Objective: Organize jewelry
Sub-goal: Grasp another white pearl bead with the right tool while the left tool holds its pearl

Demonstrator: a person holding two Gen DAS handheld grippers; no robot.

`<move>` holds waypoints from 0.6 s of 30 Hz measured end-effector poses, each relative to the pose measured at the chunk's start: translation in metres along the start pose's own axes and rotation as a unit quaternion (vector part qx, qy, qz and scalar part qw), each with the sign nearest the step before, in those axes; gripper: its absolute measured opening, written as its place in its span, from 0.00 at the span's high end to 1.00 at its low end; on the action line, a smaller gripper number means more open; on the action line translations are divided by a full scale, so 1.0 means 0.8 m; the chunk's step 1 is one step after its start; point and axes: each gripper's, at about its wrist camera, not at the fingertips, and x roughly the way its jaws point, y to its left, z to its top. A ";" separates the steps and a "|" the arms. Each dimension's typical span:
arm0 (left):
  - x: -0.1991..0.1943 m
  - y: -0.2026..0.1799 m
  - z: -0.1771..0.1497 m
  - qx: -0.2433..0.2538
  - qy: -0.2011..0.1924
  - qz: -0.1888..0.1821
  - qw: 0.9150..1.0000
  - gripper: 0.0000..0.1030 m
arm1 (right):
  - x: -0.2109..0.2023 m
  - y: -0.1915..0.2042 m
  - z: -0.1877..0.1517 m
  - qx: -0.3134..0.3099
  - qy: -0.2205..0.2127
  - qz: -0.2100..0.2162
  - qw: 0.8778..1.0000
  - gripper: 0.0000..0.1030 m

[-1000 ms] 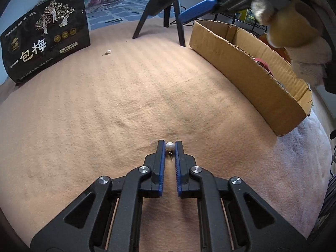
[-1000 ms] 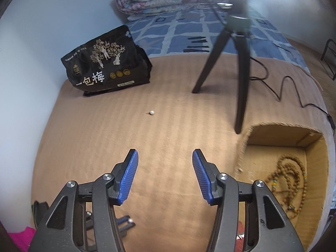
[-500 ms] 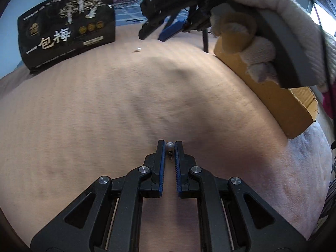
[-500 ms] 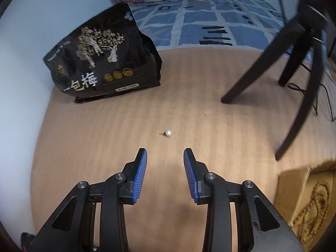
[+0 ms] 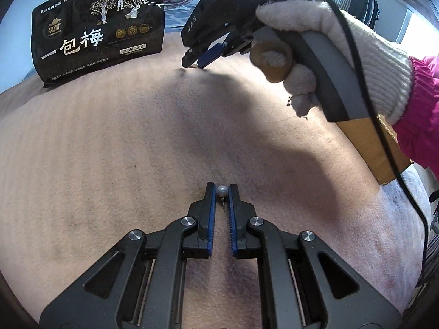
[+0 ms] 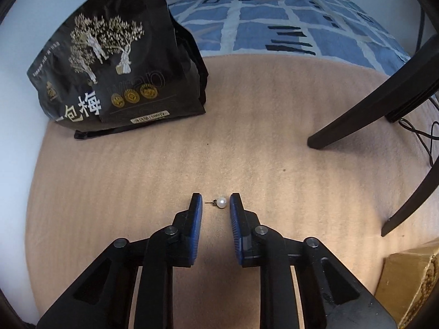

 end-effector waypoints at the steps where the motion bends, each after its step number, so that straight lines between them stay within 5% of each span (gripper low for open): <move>1: 0.000 0.002 0.001 0.000 0.000 0.000 1.000 0.93 | 0.002 0.001 0.000 -0.001 0.001 -0.005 1.000 0.84; 18: 0.000 0.004 0.003 -0.006 0.001 0.002 1.000 0.93 | -0.006 0.000 0.001 -0.007 0.000 -0.003 1.000 0.91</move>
